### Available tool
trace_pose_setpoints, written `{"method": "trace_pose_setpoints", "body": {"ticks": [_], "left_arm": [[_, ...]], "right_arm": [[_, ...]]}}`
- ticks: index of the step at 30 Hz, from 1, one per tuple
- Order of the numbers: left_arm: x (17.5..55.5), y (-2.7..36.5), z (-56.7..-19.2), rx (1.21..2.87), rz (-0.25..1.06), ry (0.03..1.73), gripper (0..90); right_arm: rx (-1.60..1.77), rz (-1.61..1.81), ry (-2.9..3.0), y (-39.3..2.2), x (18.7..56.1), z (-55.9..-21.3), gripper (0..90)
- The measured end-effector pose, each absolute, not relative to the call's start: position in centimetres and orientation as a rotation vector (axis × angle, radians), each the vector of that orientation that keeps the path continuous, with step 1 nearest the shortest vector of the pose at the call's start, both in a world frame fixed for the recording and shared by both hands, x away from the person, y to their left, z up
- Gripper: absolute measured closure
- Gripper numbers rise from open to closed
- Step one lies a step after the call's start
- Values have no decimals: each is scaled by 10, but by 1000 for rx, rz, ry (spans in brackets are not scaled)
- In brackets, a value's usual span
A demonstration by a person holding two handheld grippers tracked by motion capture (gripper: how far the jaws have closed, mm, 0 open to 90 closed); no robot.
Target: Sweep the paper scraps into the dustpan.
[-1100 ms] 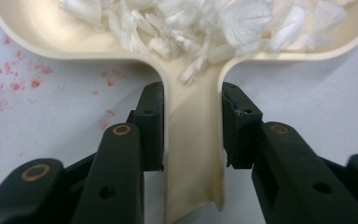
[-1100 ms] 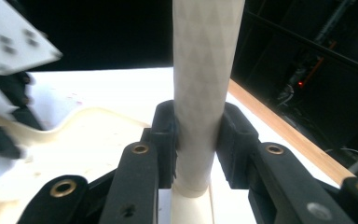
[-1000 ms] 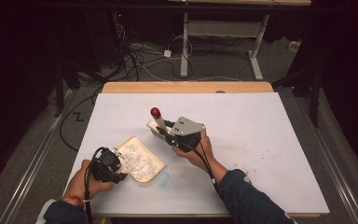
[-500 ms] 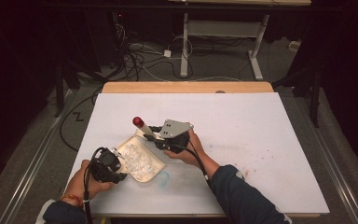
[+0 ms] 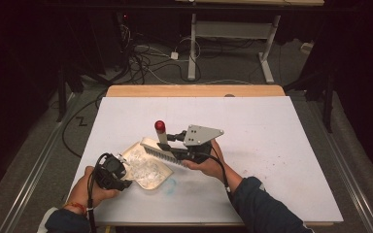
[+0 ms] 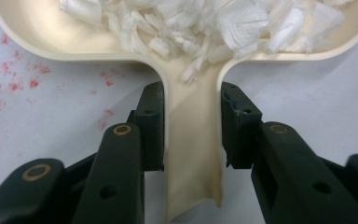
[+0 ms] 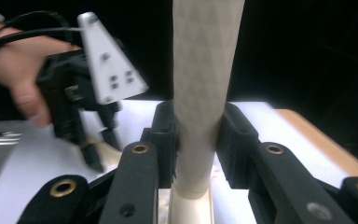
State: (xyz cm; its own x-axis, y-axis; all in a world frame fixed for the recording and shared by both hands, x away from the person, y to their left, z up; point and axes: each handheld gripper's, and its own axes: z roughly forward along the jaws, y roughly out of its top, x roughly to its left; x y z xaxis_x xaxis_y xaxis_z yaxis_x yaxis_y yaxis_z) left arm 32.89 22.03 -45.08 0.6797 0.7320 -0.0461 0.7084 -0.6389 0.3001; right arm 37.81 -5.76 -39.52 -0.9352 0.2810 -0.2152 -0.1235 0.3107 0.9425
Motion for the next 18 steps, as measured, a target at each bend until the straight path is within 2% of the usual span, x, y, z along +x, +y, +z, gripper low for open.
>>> {"method": "trace_pose_setpoints", "body": {"ticks": [5,10,15,18], "left_arm": [[329,220,-451,2599,111,1145,635],[330,221,-451,2598,108,1141,635],[329,221,-451,2586,106,1145,635],[330,221,-451,2594,106,1142,635]], "right_arm": [[220,1593,2193,-54,388,-394,711],[276,1491,2198,-32,407,-412,712],[249,1544,2250,-25,405,-417,709],[106,1557,2358,-23,392,-416,706]]}}
